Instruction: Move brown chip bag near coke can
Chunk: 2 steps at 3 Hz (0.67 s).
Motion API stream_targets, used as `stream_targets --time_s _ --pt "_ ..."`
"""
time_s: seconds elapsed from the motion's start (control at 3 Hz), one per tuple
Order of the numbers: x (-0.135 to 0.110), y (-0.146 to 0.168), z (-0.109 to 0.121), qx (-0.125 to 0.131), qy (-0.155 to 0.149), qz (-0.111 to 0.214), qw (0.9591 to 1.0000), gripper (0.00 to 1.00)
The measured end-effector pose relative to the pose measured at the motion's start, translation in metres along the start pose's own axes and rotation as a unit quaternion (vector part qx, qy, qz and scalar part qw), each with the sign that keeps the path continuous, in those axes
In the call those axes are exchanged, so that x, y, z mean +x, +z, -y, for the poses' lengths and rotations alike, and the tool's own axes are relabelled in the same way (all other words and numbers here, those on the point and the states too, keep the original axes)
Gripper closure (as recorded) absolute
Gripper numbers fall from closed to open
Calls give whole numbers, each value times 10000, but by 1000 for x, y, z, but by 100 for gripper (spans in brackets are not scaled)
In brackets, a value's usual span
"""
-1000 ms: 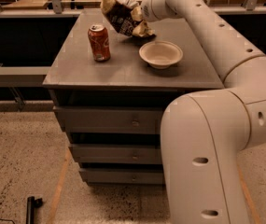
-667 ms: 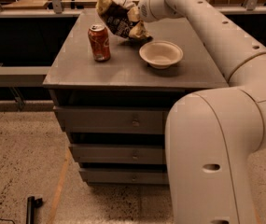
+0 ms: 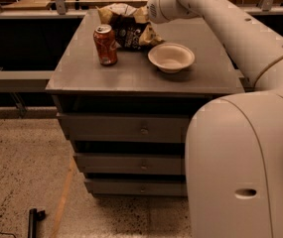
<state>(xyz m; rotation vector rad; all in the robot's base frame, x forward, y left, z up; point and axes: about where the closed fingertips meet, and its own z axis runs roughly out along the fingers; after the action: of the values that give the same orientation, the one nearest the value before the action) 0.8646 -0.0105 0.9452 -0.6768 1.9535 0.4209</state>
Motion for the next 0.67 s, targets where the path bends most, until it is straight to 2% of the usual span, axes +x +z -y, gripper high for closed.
stream_targets --time_s 0.33,0.67 --pt "-1 -4 -3 28 -9 -6 10000 4" --pt "-3 -5 -5 16 -8 30 10000 0"
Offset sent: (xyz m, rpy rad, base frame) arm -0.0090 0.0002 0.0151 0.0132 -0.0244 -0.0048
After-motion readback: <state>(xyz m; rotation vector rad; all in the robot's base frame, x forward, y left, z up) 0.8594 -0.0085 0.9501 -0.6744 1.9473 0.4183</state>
